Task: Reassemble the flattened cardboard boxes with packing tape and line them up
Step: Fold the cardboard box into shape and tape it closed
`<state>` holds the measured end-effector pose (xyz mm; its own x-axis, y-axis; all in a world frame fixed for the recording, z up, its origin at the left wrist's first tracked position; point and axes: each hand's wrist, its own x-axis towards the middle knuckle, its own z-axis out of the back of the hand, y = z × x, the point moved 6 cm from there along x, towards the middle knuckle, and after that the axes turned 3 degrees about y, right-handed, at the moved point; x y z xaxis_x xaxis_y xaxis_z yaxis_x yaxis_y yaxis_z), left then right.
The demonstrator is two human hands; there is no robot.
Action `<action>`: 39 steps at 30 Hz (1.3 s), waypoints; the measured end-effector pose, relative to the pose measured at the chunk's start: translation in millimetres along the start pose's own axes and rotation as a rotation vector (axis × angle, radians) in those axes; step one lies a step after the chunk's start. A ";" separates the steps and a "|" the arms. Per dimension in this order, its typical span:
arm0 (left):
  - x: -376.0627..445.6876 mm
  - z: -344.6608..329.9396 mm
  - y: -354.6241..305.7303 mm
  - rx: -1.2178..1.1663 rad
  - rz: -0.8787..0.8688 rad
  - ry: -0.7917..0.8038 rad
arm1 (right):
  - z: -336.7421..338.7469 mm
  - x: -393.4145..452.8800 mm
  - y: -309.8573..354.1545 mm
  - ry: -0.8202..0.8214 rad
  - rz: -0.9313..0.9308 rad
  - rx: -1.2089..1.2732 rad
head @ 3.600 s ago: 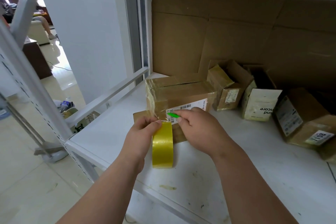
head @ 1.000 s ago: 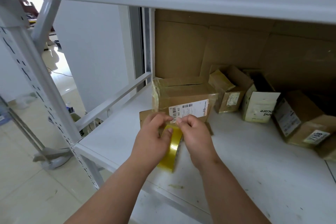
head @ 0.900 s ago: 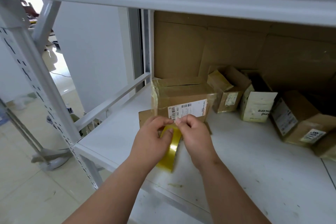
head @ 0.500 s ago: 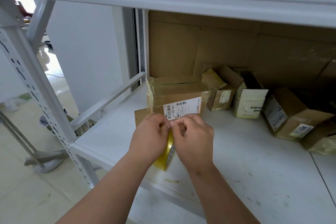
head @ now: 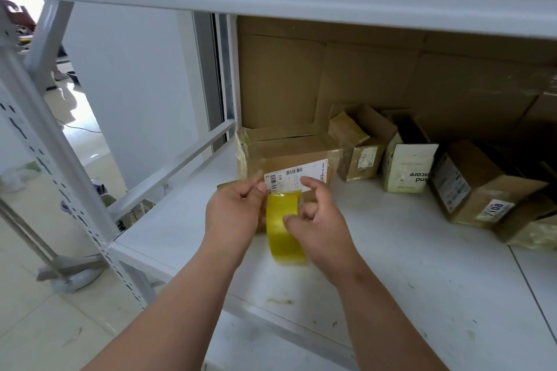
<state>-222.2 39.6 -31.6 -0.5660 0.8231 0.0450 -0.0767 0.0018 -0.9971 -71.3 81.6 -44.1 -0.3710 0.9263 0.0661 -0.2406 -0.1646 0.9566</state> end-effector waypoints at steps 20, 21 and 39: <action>63.7 -4.6 -0.4 0.597 -0.218 -0.036 | 74.3 33.4 -29.4 -0.132 -0.192 -1.065; 64.5 -3.9 1.2 0.599 -0.218 -0.039 | 72.8 38.6 -25.1 -0.168 -0.170 -1.010; 87.3 31.5 37.5 0.318 -0.036 -0.078 | 29.5 82.9 -17.9 -0.192 0.000 -0.460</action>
<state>-300.3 93.6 -63.2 -0.6189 0.7795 0.0966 -0.3429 -0.1575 -0.9261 -71.3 171.3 -47.4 -0.2097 0.9649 0.1583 -0.6275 -0.2570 0.7350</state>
